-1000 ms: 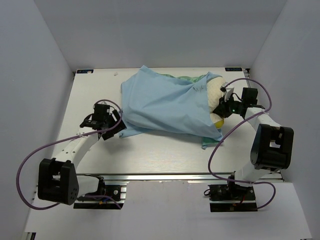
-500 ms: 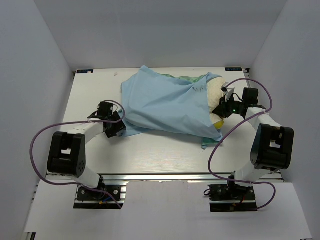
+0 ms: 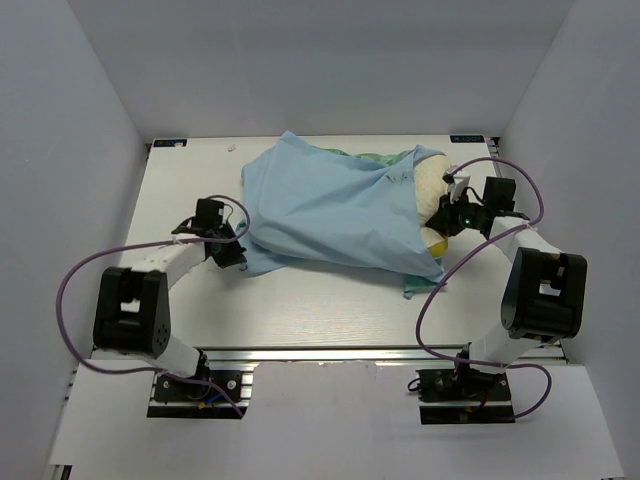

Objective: Put the pillow into the pillowcase

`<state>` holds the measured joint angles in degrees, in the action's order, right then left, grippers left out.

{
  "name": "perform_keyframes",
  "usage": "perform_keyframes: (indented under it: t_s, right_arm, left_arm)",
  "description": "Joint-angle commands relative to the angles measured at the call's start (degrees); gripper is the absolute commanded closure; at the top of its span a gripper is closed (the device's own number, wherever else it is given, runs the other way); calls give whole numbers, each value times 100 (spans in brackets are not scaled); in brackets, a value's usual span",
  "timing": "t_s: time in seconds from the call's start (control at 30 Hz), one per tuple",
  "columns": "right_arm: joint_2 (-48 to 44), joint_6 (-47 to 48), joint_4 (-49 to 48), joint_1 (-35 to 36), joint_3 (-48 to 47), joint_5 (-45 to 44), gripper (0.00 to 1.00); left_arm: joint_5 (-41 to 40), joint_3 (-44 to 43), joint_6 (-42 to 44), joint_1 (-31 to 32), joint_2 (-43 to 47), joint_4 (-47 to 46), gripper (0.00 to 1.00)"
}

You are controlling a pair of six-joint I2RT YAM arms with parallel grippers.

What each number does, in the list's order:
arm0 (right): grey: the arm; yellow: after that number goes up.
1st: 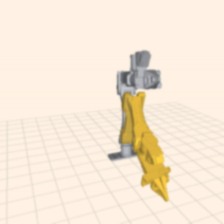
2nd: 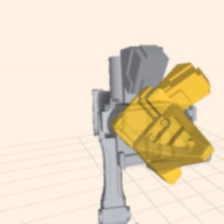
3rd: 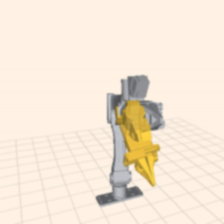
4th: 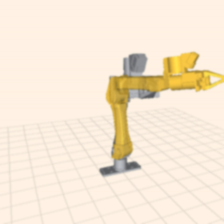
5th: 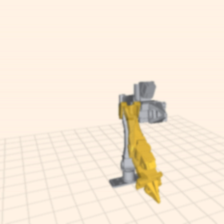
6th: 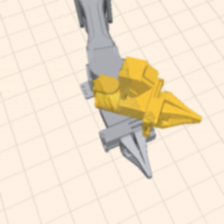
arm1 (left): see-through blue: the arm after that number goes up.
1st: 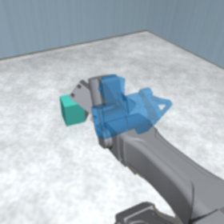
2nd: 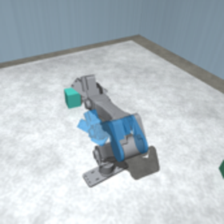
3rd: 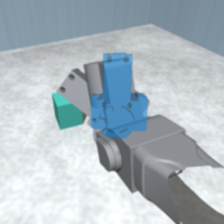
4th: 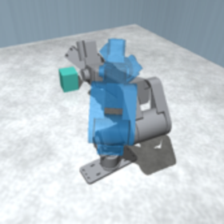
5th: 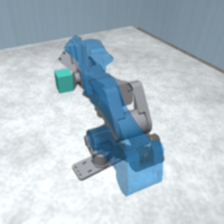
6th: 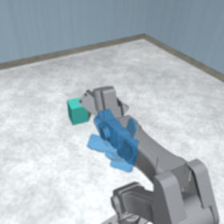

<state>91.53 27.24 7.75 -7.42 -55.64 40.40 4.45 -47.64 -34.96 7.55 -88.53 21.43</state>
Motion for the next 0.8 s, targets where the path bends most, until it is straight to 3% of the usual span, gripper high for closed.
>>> perform_keyframes:
  t_s: [0.0,0.17,0.37,0.53,0.77]
  right_arm:
    - [75,-219,-713,-23,-35,-506,100]
    - [304,-404,-986,-14,-272,-910,100]
    - [506,-369,-986,-14,-404,-1245,100]
    - [524,-299,-977,-23,-378,-1333,100]
    - [612,-237,-1012,-14,-387,-1526,100]
  left_arm:
    - [310,-621,147,-131,1195,842,100]
    - [153,-1844,253,-289,2330,1889,100]
    - [-339,-2900,350,-386,2648,2795,100]
    - [2,-2979,60,-395,2903,2709,100]
    - [93,-3786,-388,-395,3263,2848,100]
